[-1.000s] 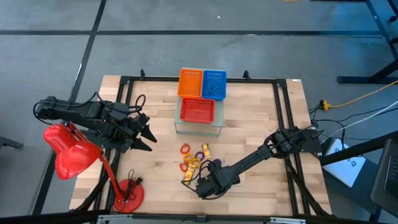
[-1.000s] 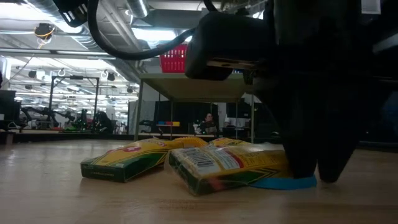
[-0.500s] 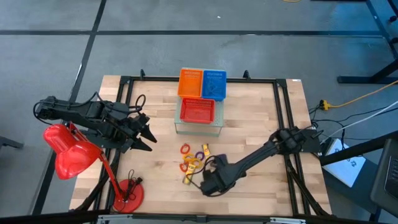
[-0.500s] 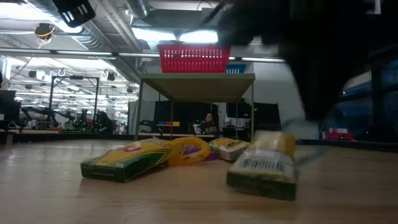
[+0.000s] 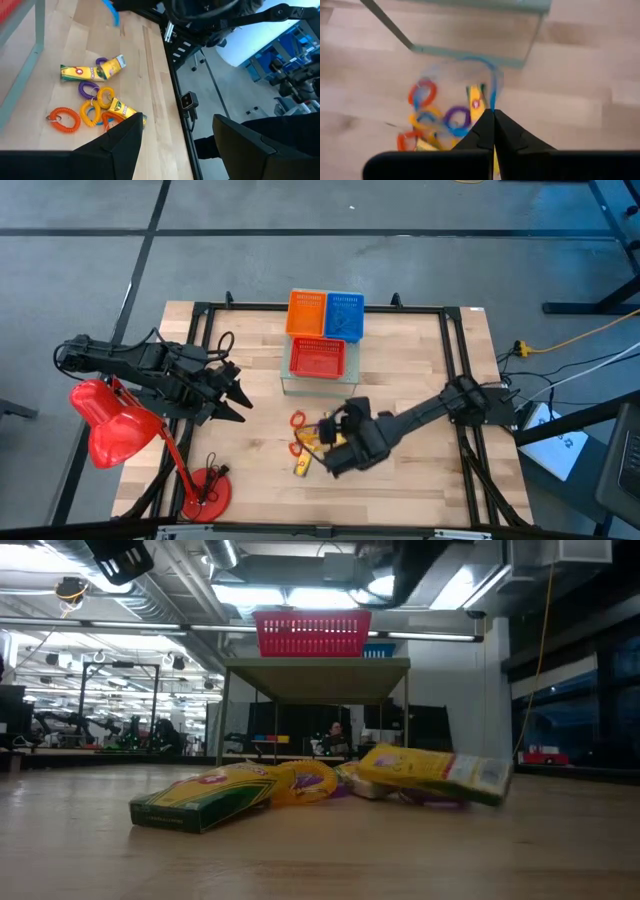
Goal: Pick & Place Office Desk Supplies
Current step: Put the blue rubber band into the blue bin
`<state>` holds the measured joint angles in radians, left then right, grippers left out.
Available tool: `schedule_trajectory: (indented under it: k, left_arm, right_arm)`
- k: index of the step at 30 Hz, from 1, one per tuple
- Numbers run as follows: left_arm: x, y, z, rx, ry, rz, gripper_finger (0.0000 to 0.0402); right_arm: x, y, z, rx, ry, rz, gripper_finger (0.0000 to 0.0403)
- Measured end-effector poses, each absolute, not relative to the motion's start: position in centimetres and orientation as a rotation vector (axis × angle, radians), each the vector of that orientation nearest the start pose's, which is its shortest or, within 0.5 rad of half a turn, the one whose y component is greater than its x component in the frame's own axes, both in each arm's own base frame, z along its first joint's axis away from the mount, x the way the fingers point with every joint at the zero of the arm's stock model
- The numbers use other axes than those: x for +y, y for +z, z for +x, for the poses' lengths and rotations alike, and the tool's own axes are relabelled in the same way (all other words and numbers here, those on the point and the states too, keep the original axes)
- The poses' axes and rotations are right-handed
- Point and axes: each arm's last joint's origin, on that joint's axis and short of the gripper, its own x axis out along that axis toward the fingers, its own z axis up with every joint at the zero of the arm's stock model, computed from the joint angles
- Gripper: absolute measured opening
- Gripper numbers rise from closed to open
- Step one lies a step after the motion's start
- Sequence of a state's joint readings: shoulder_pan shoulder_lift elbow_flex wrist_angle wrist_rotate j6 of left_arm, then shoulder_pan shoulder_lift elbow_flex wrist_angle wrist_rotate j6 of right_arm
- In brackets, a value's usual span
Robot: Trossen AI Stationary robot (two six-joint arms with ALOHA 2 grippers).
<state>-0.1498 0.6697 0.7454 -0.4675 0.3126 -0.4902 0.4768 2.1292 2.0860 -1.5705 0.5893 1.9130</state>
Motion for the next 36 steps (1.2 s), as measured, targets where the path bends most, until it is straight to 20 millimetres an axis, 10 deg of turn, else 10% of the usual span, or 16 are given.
schedule_trajectory:
  k: [9, 22, 36]
  left_arm:
    - [-3.2, 30.9, 13.7, 0.506, -0.358, -0.523, 0.0239]
    - [-3.7, 30.8, 13.6, 0.525, -0.362, -0.535, 0.0239]
    - [-3.4, 30.2, 13.4, 0.561, -0.259, -0.457, 0.0239]
  right_arm:
    - [13.7, 30.9, 38.2, 0.653, -1.147, 0.681, 0.0]
    - [1.5, 38.8, 36.2, 0.455, -1.267, 0.549, 0.0]
    - [-9.7, 37.8, 35.7, 0.755, -1.306, 0.549, 0.0]
